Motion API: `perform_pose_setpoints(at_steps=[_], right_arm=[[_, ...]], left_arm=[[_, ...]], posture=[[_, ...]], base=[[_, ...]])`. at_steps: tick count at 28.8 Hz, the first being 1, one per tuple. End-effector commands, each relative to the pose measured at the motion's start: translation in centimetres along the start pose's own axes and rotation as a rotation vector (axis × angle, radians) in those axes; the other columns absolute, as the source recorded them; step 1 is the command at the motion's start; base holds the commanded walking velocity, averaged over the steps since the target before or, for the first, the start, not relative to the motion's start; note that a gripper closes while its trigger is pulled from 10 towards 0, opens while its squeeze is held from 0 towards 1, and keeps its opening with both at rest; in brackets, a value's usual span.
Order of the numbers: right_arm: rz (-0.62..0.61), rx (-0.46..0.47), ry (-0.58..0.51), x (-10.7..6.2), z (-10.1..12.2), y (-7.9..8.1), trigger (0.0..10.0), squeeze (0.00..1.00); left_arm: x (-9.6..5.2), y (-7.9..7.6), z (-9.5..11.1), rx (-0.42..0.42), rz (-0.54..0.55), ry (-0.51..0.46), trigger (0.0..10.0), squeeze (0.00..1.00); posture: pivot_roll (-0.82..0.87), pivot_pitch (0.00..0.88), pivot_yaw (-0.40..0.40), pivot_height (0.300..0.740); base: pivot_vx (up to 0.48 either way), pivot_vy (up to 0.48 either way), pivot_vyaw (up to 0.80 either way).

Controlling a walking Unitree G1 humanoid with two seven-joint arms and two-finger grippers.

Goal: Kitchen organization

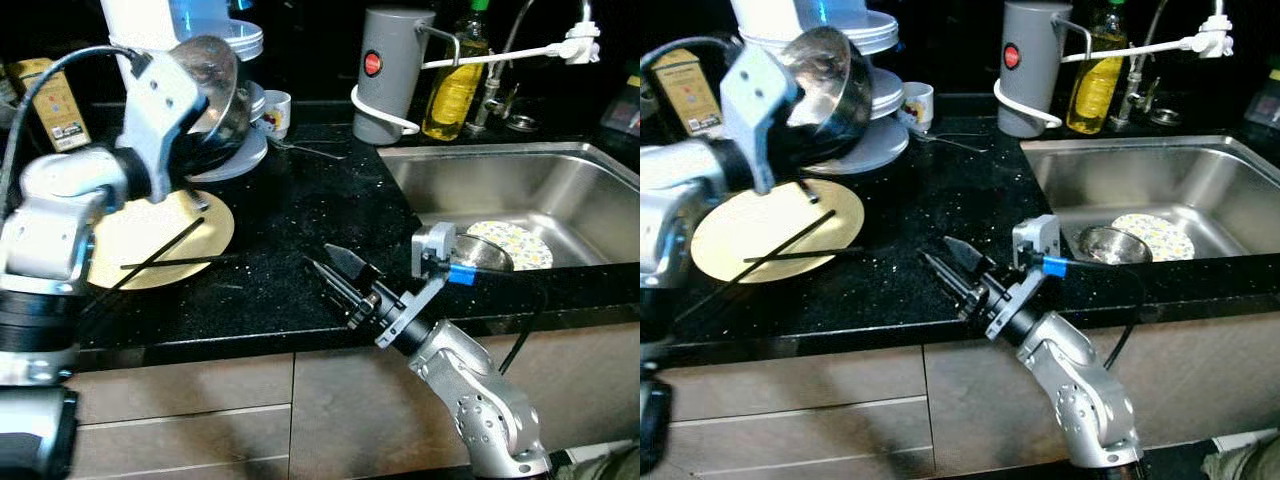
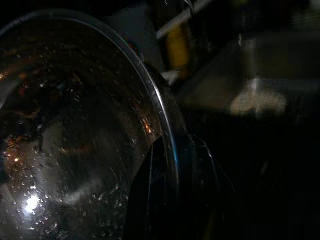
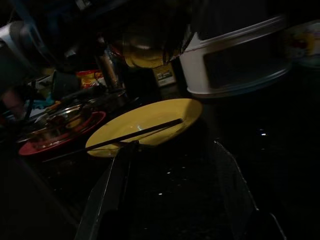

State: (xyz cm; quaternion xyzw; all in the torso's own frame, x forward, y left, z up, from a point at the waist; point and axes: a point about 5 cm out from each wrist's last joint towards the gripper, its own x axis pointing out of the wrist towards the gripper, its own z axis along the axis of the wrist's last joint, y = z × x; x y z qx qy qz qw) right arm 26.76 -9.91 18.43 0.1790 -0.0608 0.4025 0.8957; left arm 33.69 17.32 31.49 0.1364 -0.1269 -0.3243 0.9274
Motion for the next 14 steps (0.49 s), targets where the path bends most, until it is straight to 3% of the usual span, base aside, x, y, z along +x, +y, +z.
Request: perform_pose_setpoints(at_steps=[1, 5, 8, 13, 14], right_arm=[[-0.037, -0.015, -0.011, -0.1, 0.2, -0.5, 10.0, 0.00], [-0.077, -0.028, -0.025, -0.2, 0.5, -1.1, 10.0, 0.00], [-0.094, -0.034, -0.033, -0.2, 0.7, -1.4, 10.0, 0.00], [-0.156, -0.052, -0.057, -0.3, 1.2, -2.5, 10.0, 0.00], [-0.156, -0.052, -0.057, -0.3, 1.2, -2.5, 10.0, 0.00]], left_arm=[[-0.1, -0.2, 0.2, -0.078, 0.082, -0.063, 10.0, 0.00], [-0.1, -1.2, -0.9, -0.190, 0.184, -0.094, 10.0, 0.00], [-0.3, -1.8, -1.2, -0.217, 0.213, -0.098, 10.0, 0.00], [-0.4, -5.2, -2.6, -0.245, 0.245, -0.063, 10.0, 0.00], [-0.4, -5.2, -2.6, -0.245, 0.245, -0.063, 10.0, 0.00]], posture=[[-0.07, 0.000, -0.029, 0.740], [-0.07, 0.000, -0.030, 0.740], [-0.07, 0.000, -0.031, 0.740], [-0.06, 0.000, -0.033, 0.740], [-0.06, 0.000, -0.033, 0.740]], base=[[0.000, 0.000, 0.00], [0.000, 0.000, 0.00], [0.000, 0.000, 0.00], [0.000, 0.000, 0.00], [0.000, 0.000, 0.00]])
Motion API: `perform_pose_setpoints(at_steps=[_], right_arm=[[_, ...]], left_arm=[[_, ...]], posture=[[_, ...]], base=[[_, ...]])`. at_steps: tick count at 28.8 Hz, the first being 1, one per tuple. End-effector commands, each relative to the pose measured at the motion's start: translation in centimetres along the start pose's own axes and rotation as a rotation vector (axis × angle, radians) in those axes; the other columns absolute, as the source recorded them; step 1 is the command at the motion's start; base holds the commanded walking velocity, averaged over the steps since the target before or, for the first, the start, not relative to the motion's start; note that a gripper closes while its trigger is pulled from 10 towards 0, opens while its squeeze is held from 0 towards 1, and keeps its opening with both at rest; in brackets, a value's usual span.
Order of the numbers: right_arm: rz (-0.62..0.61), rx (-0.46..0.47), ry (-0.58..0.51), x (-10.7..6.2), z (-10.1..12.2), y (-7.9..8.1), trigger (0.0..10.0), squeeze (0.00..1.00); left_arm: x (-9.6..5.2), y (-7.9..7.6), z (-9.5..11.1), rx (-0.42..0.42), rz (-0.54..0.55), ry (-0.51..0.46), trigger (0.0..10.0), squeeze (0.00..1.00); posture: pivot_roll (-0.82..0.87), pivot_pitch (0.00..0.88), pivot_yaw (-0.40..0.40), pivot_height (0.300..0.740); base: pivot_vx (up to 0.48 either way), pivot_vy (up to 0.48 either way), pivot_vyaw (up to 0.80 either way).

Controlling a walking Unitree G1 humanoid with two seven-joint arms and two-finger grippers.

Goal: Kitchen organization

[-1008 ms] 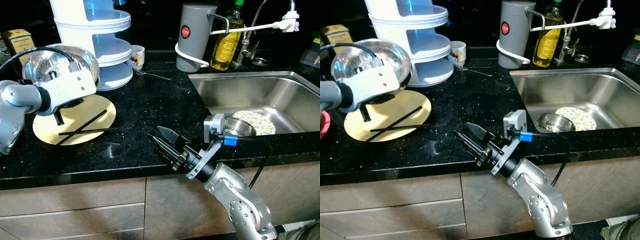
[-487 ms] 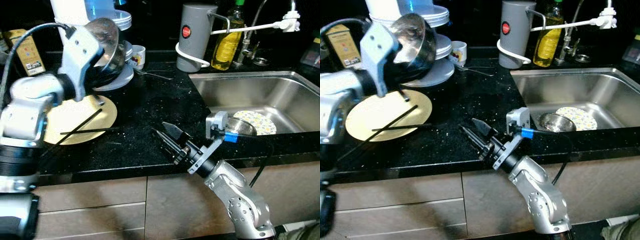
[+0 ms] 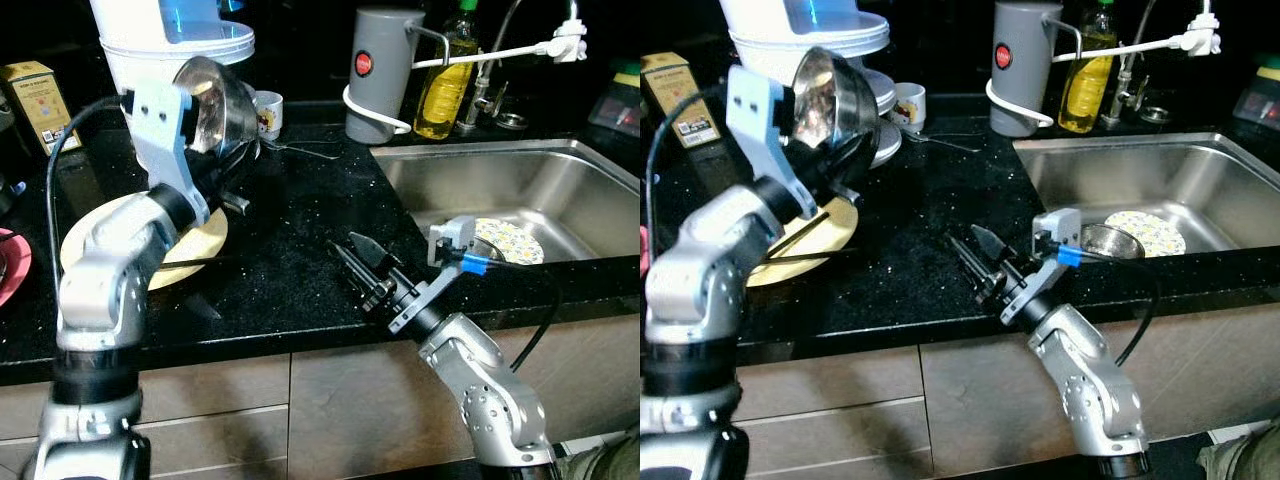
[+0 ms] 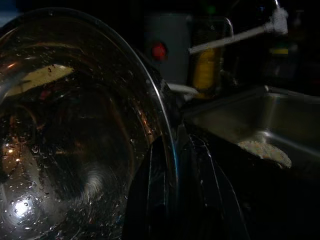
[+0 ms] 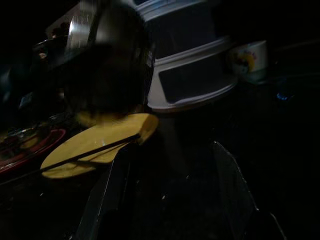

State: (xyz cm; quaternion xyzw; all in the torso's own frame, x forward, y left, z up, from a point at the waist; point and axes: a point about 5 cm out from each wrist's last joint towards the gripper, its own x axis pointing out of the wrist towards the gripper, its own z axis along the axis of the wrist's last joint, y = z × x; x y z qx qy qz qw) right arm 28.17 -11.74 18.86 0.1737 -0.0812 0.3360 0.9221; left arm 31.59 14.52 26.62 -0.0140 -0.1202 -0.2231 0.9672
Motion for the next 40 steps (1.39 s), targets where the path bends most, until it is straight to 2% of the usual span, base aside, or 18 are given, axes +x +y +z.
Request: perform_pose_setpoints(at_steps=[1, 2, 4, 6, 11, 17, 33, 40], right_arm=[[-0.030, -0.010, -0.006, 0.0, 0.1, -0.5, 10.0, 0.00], [-0.039, -0.011, -0.010, 0.0, 0.1, -0.7, 10.0, 0.00], [-0.043, -0.012, -0.012, 0.0, 0.1, -0.7, 10.0, 0.00], [-0.050, -0.013, -0.015, 0.1, 0.1, -0.8, 10.0, 0.00], [-0.074, -0.020, -0.027, 0.2, 0.2, -1.2, 10.0, 0.00], [-0.115, -0.035, -0.033, 0.0, 0.4, -1.8, 10.0, 0.00], [-0.115, -0.045, -0.030, 0.1, 0.3, -1.9, 10.0, 0.00], [-0.108, -0.049, -0.023, 0.1, 0.2, -1.9, 10.0, 0.00]], left_arm=[[-0.1, -1.0, 0.5, 0.017, -0.021, -0.013, 10.0, 0.00], [-0.1, -1.8, 0.4, 0.022, -0.041, -0.009, 10.0, 0.00], [-0.1, -2.2, 0.4, 0.031, -0.049, -0.008, 10.0, 0.00], [0.0, -3.3, 0.7, 0.082, -0.079, -0.013, 10.0, 0.00], [0.0, -3.8, 1.0, 0.108, -0.068, -0.023, 10.0, 0.00], [0.1, -3.8, 1.0, 0.128, -0.064, -0.018, 10.0, 0.00], [0.4, -3.9, 0.9, 0.131, -0.075, -0.015, 10.0, 0.00], [0.7, -3.2, 1.0, 0.127, -0.061, -0.022, 10.0, 0.00]], posture=[[-0.06, 0.000, -0.035, 0.740], [-0.05, 0.000, -0.037, 0.740], [-0.05, 0.000, -0.037, 0.740], [-0.05, 0.000, -0.038, 0.740], [-0.05, 0.000, -0.037, 0.740], [-0.06, 0.000, -0.036, 0.740], [-0.06, 0.000, -0.035, 0.740], [-0.07, 0.000, -0.038, 0.740]], base=[[0.000, -0.326, 0.00], [0.000, -0.435, 0.00], [0.000, -0.435, 0.00], [0.000, -0.456, 0.00], [0.000, -0.471, 0.00], [0.000, -0.472, 0.00], [0.000, -0.472, 0.00], [0.000, 0.000, 0.00]])
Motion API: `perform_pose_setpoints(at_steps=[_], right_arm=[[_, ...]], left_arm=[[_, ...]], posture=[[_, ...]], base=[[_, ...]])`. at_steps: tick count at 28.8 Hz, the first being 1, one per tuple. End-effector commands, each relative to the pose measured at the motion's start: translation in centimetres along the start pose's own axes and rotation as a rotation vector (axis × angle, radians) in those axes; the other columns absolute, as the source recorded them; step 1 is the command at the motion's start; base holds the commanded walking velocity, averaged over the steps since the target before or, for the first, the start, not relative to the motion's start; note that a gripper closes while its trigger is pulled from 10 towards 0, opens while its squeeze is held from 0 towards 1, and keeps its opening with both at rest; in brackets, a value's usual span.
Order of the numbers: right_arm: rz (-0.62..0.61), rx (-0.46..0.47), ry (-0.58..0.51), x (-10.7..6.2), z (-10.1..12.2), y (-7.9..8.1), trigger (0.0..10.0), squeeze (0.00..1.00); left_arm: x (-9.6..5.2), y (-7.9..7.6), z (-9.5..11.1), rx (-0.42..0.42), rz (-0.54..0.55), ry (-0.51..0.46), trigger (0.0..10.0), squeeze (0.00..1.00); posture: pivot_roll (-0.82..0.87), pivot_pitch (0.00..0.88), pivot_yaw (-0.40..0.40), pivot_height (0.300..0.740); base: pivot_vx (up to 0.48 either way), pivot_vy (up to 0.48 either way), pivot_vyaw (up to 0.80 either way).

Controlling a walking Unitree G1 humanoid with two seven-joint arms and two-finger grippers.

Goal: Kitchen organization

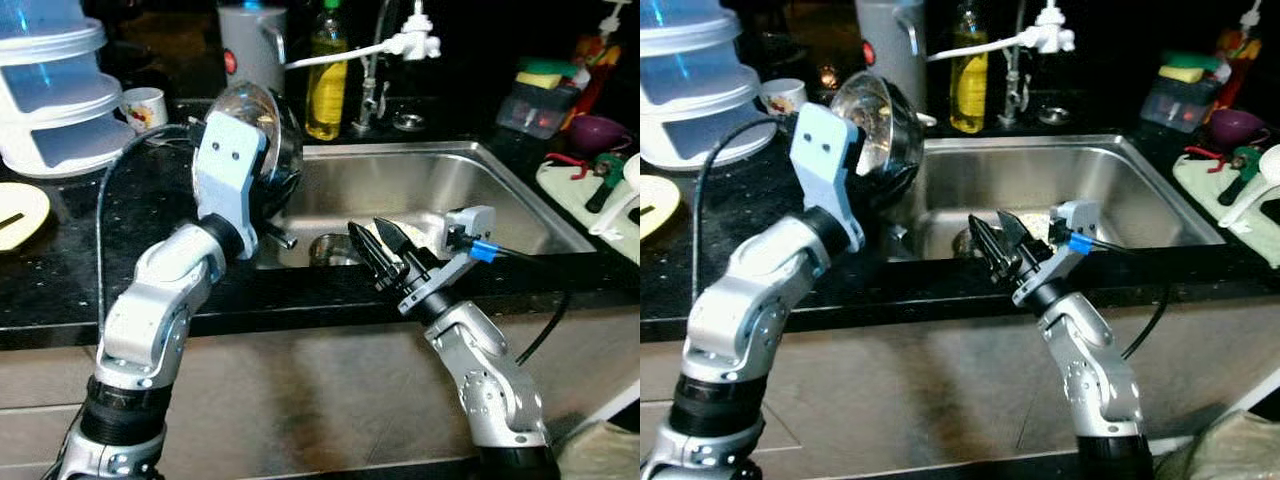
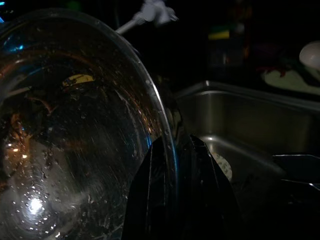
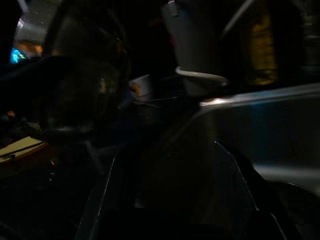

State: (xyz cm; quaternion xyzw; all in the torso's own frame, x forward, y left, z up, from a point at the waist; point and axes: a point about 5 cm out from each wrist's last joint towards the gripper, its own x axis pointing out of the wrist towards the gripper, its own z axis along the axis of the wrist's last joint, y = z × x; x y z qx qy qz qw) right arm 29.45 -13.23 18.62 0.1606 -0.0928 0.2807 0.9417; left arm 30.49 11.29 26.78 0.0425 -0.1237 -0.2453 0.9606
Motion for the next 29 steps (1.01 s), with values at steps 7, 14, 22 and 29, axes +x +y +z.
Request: perform_pose_setpoints(at_steps=[7, 14, 22, 29], right_arm=[[-0.001, -0.005, 0.004, 0.1, 0.0, 0.0, 10.0, 0.00], [-0.009, -0.008, -0.001, 0.2, 0.1, -0.1, 10.0, 0.00], [-0.022, -0.012, -0.010, 0.1, 0.4, -0.3, 10.0, 0.00], [-0.037, -0.022, -0.010, -0.3, 0.6, -0.4, 10.0, 0.00]], left_arm=[[0.7, 1.1, 0.5, 0.053, -0.011, -0.023, 10.0, 0.00], [1.8, 2.3, -2.3, 0.174, -0.142, 0.128, 10.0, 0.00], [2.8, 2.5, -3.7, 0.255, -0.300, 0.142, 10.0, 0.00], [4.3, 2.5, -4.6, 0.037, -0.452, 0.091, 10.0, 0.00]], posture=[[-0.07, 0.000, -0.040, 0.740], [-0.08, 0.000, -0.033, 0.740], [-0.09, 0.000, -0.022, 0.740], [-0.13, 0.000, -0.009, 0.740]], base=[[0.000, 0.000, 0.00], [0.000, 0.000, 0.00], [0.000, 0.000, 0.00], [0.000, 0.000, 0.00]])
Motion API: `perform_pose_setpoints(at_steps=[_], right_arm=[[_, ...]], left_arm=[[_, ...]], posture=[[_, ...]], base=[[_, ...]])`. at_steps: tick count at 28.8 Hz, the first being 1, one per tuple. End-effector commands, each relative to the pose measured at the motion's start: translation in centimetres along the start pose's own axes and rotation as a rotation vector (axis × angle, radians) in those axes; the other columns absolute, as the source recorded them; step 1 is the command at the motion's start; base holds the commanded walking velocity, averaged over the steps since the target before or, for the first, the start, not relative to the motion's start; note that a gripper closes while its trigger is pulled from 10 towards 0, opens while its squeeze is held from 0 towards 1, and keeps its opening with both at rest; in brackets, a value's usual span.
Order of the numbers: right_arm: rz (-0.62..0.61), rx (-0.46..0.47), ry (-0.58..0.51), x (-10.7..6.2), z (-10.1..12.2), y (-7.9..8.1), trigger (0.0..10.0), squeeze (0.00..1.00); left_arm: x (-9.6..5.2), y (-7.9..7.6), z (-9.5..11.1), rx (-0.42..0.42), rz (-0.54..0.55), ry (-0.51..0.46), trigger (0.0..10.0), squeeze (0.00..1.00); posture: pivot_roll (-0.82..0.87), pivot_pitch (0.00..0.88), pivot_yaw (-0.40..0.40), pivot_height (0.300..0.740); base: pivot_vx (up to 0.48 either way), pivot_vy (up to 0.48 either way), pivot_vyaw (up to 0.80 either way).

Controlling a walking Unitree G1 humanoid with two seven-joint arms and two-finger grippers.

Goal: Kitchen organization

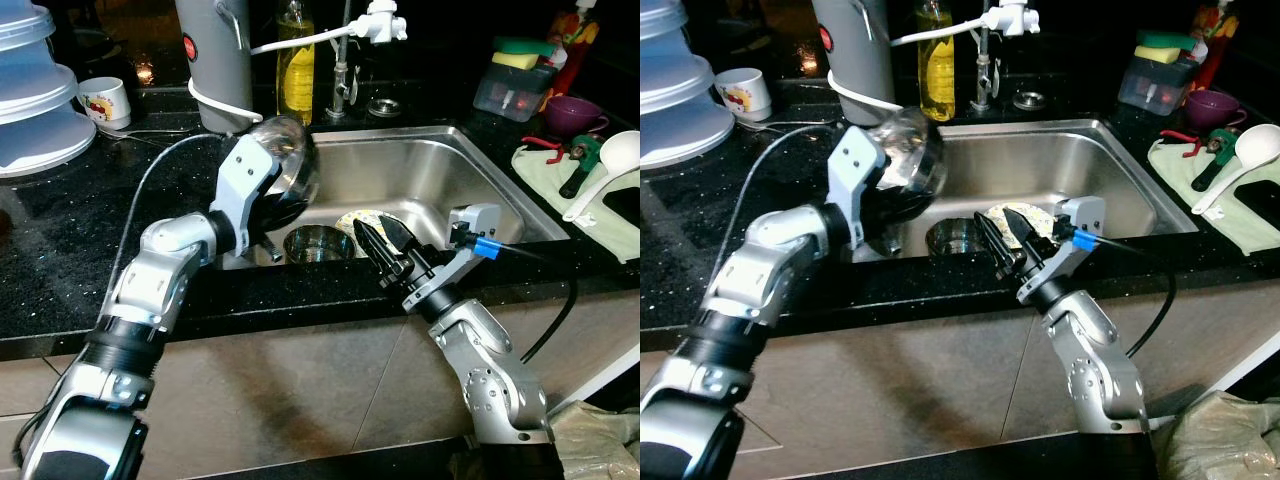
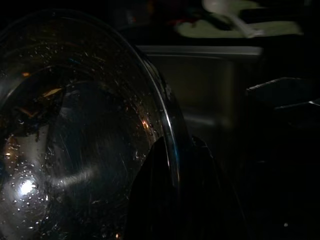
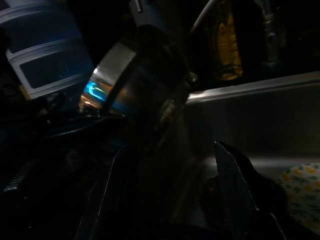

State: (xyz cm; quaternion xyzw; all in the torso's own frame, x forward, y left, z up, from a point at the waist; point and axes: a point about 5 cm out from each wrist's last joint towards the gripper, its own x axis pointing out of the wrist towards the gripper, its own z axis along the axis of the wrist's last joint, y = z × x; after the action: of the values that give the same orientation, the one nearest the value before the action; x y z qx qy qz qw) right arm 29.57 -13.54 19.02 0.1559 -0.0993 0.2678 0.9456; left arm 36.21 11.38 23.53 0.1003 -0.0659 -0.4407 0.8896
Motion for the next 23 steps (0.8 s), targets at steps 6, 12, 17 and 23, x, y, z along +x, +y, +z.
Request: perform_pose_setpoints(at_steps=[6, 12, 17, 23], right_arm=[[-0.037, -0.021, 0.010, -1.3, 0.5, -0.4, 10.0, 0.00], [-0.050, -0.025, 0.017, -1.8, 0.5, -0.4, 10.0, 0.00], [-0.057, -0.025, 0.022, -1.8, 0.5, -0.4, 10.0, 0.00], [-0.053, -0.021, 0.021, -1.7, 0.5, -0.4, 10.0, 0.00]], left_arm=[[0.6, 1.9, -2.2, -0.026, 0.030, 0.097, 10.0, 0.00], [0.6, 1.7, -3.5, -0.093, 0.023, 0.148, 10.0, 0.01], [0.5, 1.6, -4.6, -0.136, -0.010, 0.182, 10.0, 0.80], [0.1, 2.1, -4.8, -0.135, 0.007, 0.197, 10.0, 1.00]], posture=[[-0.16, 0.000, 0.002, 0.740], [-0.17, 0.000, 0.008, 0.740], [-0.17, 0.000, 0.009, 0.740], [-0.16, 0.000, 0.007, 0.740]], base=[[0.000, 0.000, 0.00], [0.000, 0.000, 0.00], [0.000, 0.000, 0.00], [0.000, 0.000, 0.00]])
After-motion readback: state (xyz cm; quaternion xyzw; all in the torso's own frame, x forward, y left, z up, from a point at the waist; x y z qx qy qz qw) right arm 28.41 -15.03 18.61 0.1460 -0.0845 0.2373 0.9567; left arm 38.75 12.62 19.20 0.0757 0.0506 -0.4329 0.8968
